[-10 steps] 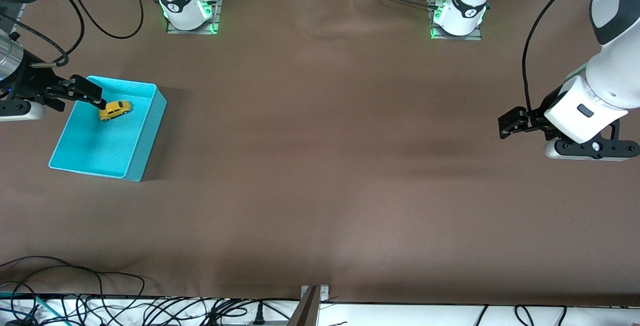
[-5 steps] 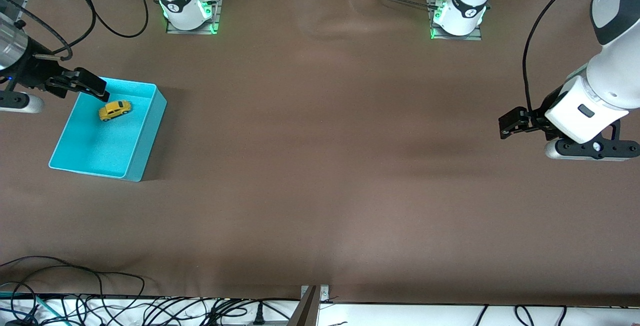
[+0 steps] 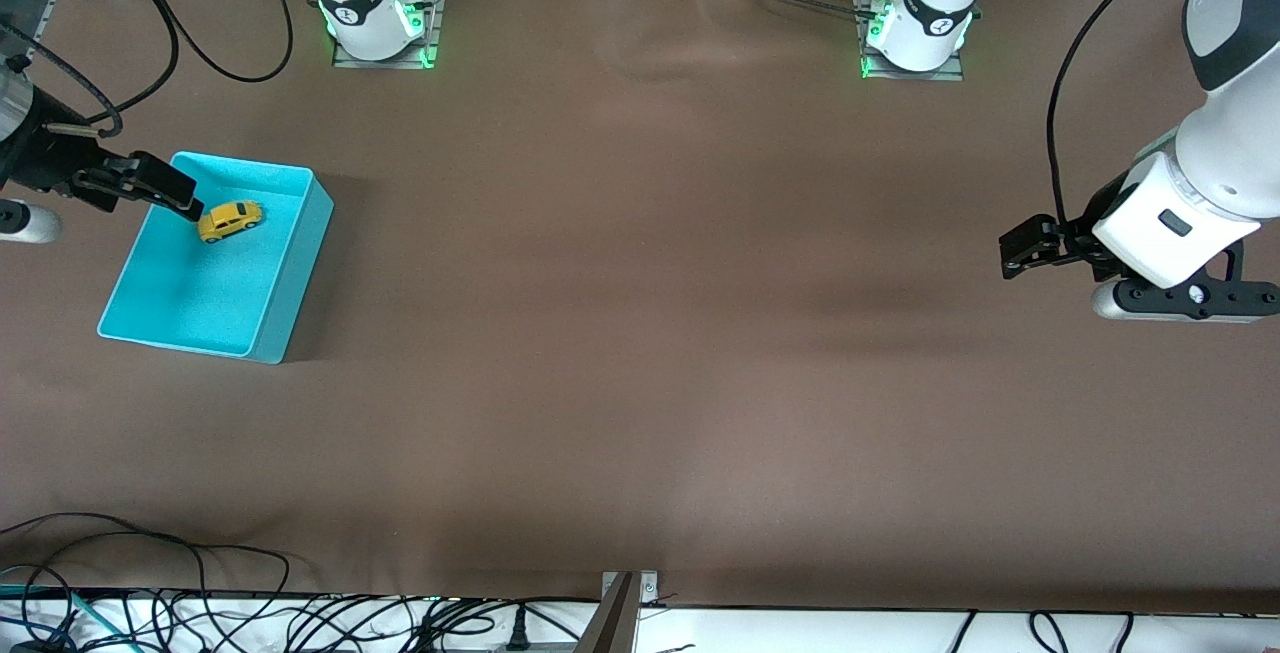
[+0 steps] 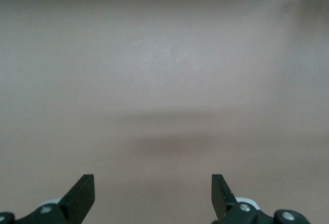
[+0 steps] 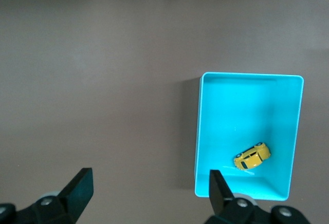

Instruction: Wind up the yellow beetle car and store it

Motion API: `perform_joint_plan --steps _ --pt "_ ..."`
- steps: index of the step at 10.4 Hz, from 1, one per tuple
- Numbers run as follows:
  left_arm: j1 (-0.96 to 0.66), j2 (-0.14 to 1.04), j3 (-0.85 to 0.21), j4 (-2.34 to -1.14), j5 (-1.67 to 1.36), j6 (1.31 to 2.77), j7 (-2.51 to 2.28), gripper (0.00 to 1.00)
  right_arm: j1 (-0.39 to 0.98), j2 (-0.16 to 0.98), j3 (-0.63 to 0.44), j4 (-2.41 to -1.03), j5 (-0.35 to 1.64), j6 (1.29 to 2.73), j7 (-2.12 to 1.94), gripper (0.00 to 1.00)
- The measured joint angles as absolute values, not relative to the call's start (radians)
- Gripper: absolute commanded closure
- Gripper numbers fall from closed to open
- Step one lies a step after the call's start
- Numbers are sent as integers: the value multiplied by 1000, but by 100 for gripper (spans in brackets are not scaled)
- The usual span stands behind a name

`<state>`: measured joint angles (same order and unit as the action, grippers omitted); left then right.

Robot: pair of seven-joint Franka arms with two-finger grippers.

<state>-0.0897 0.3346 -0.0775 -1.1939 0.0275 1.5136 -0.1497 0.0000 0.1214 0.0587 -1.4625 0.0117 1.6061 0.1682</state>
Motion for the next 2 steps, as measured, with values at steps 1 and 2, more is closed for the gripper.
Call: perform_joint_plan --steps 1,2 --pt "-90 335 -79 -1194 27 1514 -150 0 0 123 59 -1461 12 1609 168 0" --pt "-90 335 -80 -1194 27 1514 -150 0 0 123 58 -1458 11 1610 168 0"
